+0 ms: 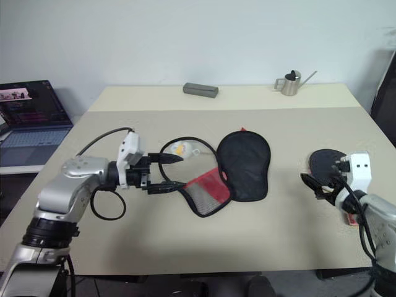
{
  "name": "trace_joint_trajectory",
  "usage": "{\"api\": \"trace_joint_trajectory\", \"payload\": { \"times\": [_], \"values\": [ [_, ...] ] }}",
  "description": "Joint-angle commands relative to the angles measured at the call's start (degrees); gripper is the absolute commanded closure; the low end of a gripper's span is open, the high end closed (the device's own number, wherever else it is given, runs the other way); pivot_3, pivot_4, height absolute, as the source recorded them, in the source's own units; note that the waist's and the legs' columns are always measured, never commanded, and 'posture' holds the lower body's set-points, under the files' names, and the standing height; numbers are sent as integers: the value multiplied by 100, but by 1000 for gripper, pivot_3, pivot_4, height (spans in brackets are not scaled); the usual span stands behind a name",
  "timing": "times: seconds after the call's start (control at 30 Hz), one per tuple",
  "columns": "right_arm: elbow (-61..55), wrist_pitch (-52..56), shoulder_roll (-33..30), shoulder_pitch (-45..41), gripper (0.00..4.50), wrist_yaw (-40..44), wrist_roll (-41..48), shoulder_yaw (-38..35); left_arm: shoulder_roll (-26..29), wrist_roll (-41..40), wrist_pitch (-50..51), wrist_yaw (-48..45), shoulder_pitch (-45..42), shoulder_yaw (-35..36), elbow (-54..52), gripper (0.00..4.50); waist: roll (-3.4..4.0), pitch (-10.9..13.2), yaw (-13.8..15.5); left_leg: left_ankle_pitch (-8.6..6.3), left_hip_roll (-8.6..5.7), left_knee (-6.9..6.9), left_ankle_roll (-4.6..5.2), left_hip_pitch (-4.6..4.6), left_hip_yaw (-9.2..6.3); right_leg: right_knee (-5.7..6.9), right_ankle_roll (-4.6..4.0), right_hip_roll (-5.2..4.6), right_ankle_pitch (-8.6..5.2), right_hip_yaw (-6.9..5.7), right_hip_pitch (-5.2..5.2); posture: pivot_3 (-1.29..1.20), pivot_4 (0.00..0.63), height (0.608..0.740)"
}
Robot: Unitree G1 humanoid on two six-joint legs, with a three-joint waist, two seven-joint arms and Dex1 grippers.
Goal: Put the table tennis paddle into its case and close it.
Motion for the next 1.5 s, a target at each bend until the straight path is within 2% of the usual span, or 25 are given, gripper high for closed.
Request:
{"api": "trace_joint_trajectory", "payload": {
  "times": [0.03,0.43,0.67,0.8,1.03,1.4,1.5],
  "values": [
    [-306,-263,-149,275,38,16,-10,-377,-18,52,-140,-155,-231,-52,49,0,0,0,-3,0,1,0,0,2,2,1,0,0,0,2,1,0,150,740],
    [-178,-543,-141,794,38,-177,-129,-539,-386,118,-72,-346,-899,-409,213,0,-6,3,6,3,1,4,4,5,-2,-2,3,1,2,-5,15,0,150,740],
    [301,-815,-248,994,38,-10,-348,-450,-1212,149,-195,-255,-1516,-657,401,0,-12,6,45,2,0,3,7,34,-24,-48,10,1,7,-36,80,0,150,740],
    [509,-991,-343,1088,38,62,-480,-449,-1487,229,-301,-306,-1695,-736,578,0,-12,7,38,0,-2,4,11,39,-20,-55,15,0,10,-33,85,0,150,740],
    [738,-1212,-322,1241,38,151,-619,-259,-1677,381,-537,-406,-1841,-810,904,0,-14,7,41,0,-2,4,10,40,-22,-55,15,0,10,-34,88,0,150,740],
    [1690,-1869,-414,686,38,214,-1108,300,-1779,555,-750,-458,-1838,-775,1139,0,-23,10,20,1,-1,7,11,49,-16,-56,20,1,18,-28,95,0,150,740],
    [1834,-1890,-387,558,633,117,-1227,360,-1739,574,-729,-429,-1777,-744,1079,0,-26,11,10,3,-2,8,15,51,-10,-59,25,1,26,-19,96,0,150,740]
  ]
}}
